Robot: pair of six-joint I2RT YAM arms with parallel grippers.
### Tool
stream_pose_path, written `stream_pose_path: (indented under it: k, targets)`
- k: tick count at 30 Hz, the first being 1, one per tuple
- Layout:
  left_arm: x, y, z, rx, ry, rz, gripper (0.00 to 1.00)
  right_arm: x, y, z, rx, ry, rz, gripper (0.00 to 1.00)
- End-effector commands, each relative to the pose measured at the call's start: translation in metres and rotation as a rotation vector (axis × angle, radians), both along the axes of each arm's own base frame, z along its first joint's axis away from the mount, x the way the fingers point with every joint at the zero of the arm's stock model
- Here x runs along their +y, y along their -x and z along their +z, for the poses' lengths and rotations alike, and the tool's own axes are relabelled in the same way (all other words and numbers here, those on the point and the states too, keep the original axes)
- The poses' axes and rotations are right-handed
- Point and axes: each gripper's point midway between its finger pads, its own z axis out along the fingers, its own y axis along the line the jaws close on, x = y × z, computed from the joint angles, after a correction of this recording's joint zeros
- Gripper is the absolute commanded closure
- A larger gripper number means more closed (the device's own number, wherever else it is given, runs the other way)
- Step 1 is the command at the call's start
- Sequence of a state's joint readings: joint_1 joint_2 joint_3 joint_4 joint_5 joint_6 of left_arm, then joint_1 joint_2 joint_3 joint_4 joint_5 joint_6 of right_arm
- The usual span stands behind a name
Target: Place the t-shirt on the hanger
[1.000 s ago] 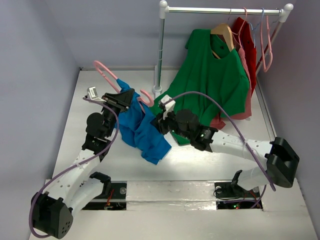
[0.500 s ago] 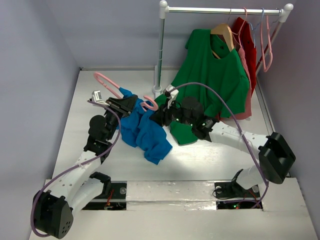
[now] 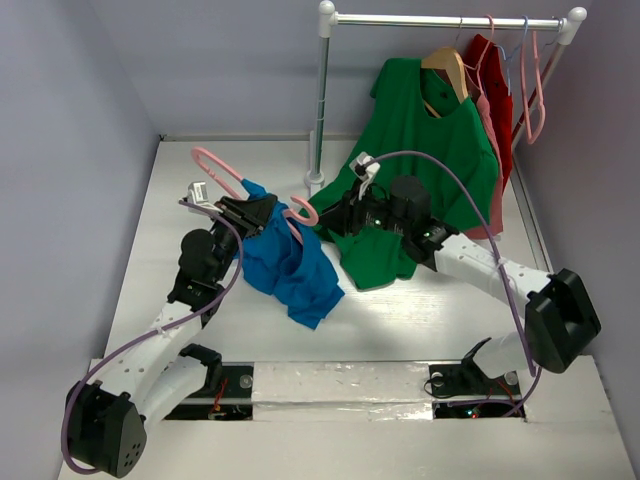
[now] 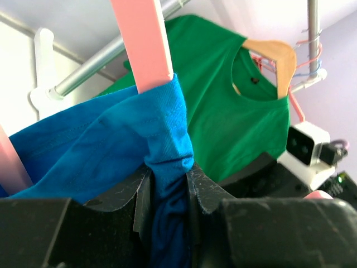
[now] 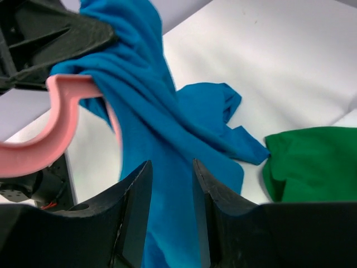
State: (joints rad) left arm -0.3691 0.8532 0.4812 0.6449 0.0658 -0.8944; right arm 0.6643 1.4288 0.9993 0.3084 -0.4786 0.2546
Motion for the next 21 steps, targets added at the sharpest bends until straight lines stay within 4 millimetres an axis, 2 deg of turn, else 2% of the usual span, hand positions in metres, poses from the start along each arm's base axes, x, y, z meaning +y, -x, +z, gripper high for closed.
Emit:
stream_pose_path:
  k: [1,4,5,6,7,8,9,11,13,14,18,20,21]
  targets:
    - [-0.006,0.006,0.031,-0.087,-0.001,-0.045,1.00,-0.002,-0.005,0.009,0.002,-0.002,0.020,0.60]
    - [-0.005,0.004,0.029,-0.069,-0.009,-0.032,1.00,-0.004,0.000,0.016,-0.005,-0.017,0.028,0.60]
    - [-0.004,0.003,0.031,-0.071,-0.007,-0.029,1.00,-0.007,0.004,0.018,-0.010,-0.025,0.026,0.56]
    - [-0.004,0.002,0.033,-0.073,-0.008,-0.027,1.00,-0.009,0.012,0.011,-0.008,-0.023,0.029,0.54]
    - [-0.005,0.000,0.031,-0.065,-0.012,-0.026,1.00,-0.014,0.021,0.022,-0.037,-0.039,0.022,0.50]
    - [-0.002,-0.002,0.035,-0.071,-0.010,-0.017,1.00,-0.017,0.021,0.022,-0.061,-0.029,-0.015,0.45]
    - [-0.002,-0.003,0.037,-0.074,-0.006,-0.017,1.00,-0.013,0.032,0.021,-0.075,-0.025,-0.006,0.43]
    - [-0.003,-0.004,0.042,-0.083,0.004,-0.016,1.00,-0.015,0.041,0.013,-0.102,0.002,-0.028,0.38]
    - [-0.003,-0.006,0.045,-0.086,0.010,-0.016,1.00,-0.007,0.055,0.002,-0.104,0.042,-0.017,0.37]
    - [-0.004,-0.007,0.049,-0.091,0.012,-0.016,1.00,-0.009,0.051,-0.006,-0.122,0.076,-0.067,0.36]
    - [-0.001,-0.009,0.060,-0.106,0.019,-0.005,1.00,-0.007,0.055,-0.031,-0.121,0.160,-0.103,0.31]
    - [-0.002,-0.009,0.064,-0.112,0.021,-0.011,1.00,-0.007,0.053,-0.040,-0.115,0.181,-0.127,0.32]
    - [-0.002,-0.009,0.066,-0.116,0.024,-0.013,1.00,-0.006,0.050,-0.047,-0.108,0.196,-0.140,0.35]
